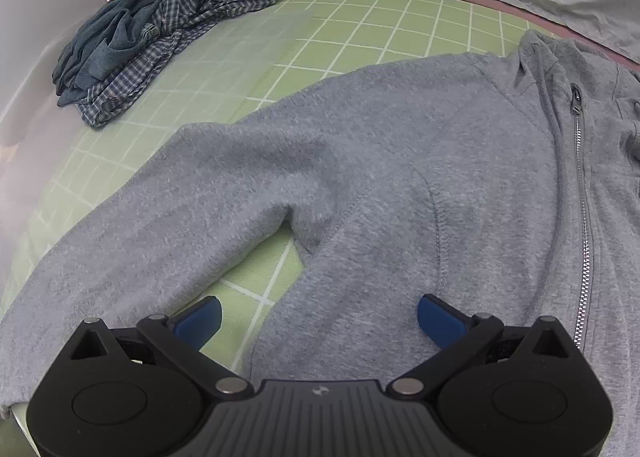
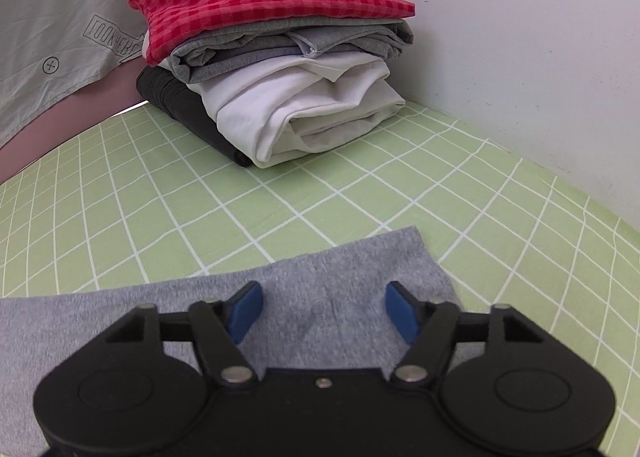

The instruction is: Fold clothes

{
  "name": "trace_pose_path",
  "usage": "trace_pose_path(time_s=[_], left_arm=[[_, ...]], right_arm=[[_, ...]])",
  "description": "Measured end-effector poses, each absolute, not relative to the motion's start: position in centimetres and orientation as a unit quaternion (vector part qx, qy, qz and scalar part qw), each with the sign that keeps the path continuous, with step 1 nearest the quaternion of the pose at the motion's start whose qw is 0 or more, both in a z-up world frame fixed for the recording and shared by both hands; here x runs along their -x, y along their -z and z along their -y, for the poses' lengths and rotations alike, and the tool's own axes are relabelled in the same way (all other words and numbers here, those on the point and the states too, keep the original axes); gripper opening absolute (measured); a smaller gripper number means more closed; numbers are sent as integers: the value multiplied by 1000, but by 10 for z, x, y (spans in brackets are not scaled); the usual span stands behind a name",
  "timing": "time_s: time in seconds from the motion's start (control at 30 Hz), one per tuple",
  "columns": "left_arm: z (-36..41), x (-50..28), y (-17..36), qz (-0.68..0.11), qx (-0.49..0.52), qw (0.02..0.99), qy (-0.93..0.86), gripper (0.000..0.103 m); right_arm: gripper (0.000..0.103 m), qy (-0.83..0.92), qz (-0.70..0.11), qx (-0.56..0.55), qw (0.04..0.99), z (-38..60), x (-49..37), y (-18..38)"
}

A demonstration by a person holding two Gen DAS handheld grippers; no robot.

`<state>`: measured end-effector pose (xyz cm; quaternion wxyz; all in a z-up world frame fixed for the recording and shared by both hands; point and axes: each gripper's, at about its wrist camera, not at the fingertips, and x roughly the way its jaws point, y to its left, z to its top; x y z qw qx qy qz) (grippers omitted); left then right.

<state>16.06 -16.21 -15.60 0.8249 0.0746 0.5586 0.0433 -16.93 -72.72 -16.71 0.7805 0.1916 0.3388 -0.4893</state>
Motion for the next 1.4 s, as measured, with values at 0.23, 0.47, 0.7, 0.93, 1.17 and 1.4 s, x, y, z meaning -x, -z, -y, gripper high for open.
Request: trace_pose_path(time_s=[0.23,0.47,0.7,0.93,1.17,1.4], left_arm=[[161,-160,155,-559,-77,824,-44,103],[157,-161,156,-560,-70,824,-44,103],[153,-162,156,-563,-52,823,-43,103],[157,-167,145,-544,-73,835,-33,103],[174,-219,118,-516,-45,855,0,103],[221,-296,113,-500,-42,864,46,103]], right_arm=[[9,518,-352,-168,761,732,189,148],[25,552,-338,-224,729,742,219,157],[67,578,-347,-166,720,714,190,150],[79,535,-357,-152,751,676,126,144],[82,435,-376,-160,802,631,37,141],[82,342,-376,-175,843,591,-69,139]])
